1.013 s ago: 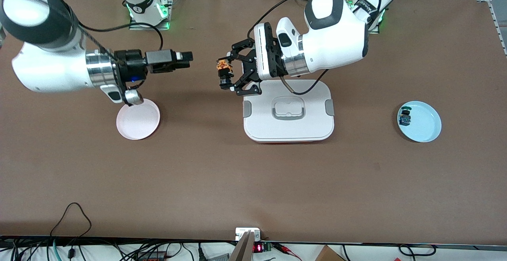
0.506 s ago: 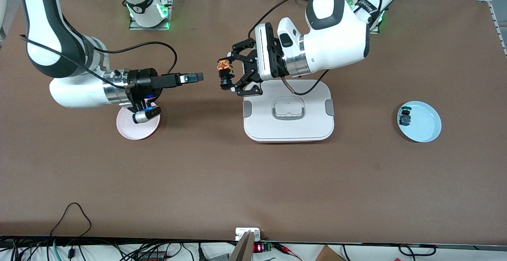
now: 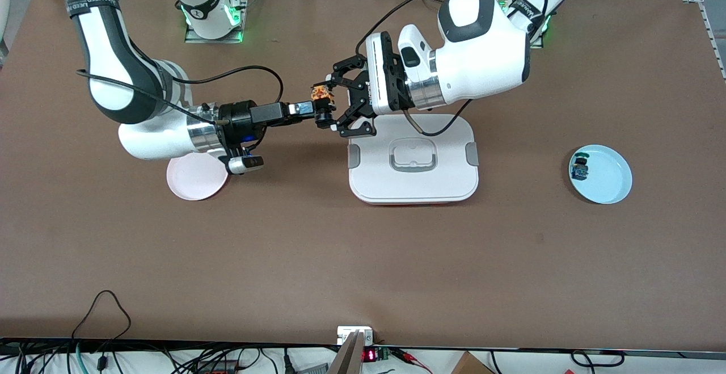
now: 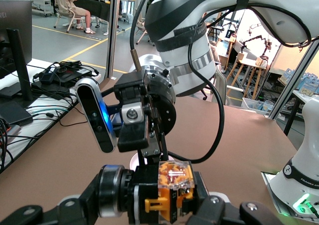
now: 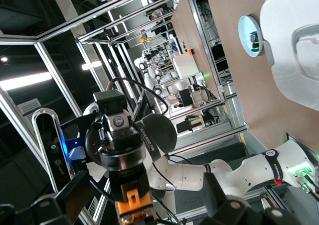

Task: Transfer orange switch to right arm and place
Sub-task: 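Reach the right gripper toward the orange switch held by the left gripper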

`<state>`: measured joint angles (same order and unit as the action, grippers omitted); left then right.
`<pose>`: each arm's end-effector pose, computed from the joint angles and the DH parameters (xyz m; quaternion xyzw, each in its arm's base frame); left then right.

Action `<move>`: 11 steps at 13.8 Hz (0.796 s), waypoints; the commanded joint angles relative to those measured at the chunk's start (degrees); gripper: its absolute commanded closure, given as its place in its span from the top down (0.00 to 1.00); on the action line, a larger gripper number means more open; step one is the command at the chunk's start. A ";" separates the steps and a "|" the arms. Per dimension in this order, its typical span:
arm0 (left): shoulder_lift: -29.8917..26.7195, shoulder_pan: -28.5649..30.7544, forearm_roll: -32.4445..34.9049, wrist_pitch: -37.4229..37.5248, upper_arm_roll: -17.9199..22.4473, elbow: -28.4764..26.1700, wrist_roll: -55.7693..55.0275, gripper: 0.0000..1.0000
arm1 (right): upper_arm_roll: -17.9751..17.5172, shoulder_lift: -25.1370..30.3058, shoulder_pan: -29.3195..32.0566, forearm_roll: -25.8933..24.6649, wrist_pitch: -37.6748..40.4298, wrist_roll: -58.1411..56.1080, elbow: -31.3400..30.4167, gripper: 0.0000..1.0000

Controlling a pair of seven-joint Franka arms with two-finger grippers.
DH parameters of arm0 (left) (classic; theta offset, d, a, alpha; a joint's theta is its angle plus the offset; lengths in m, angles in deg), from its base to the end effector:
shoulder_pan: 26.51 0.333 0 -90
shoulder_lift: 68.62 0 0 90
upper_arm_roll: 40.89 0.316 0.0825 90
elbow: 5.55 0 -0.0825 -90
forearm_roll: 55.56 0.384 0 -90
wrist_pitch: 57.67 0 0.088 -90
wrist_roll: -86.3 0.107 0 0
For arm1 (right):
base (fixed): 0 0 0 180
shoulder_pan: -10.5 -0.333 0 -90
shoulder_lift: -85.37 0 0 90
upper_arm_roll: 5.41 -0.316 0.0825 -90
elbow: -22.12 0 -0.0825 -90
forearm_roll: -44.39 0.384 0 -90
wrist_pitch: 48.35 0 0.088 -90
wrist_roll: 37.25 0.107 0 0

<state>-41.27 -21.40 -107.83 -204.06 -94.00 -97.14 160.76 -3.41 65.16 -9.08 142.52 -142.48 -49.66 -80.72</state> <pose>0.5523 -0.4310 0.5103 0.6641 -0.5026 0.3546 0.4249 0.5803 0.2906 0.4195 -0.6796 0.0675 0.1948 0.7040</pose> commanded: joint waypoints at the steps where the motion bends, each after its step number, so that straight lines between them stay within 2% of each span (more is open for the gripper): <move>1: -0.46 0.96 -2.58 0.14 -0.94 -0.08 2.36 0.12 | -0.07 -0.09 -0.55 2.85 0.17 -2.36 0.19 1.00; 4: -0.46 0.96 -2.58 0.14 -0.94 -0.08 2.36 0.12 | -0.16 -0.36 -1.42 6.20 0.17 -2.45 0.19 1.00; 9: -0.46 0.96 -2.58 0.22 -0.94 -0.08 2.36 0.12 | -0.16 -0.71 -1.34 6.47 0.52 -3.50 0.19 0.99; 10: -0.55 0.96 -2.58 0.22 -0.94 -0.17 2.44 0.12 | -0.16 -0.71 -1.34 6.47 0.61 -3.94 0.10 0.94; 11: -0.55 0.96 -2.58 0.22 -0.94 -0.08 2.36 0.12 | -0.16 -0.71 -1.34 6.47 1.05 -3.94 0.19 0.83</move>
<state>-41.27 -21.33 -107.83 -204.06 -94.08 -97.14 160.84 -3.54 64.75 -10.32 147.71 -142.35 -52.07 -80.71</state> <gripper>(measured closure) 0.278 0.040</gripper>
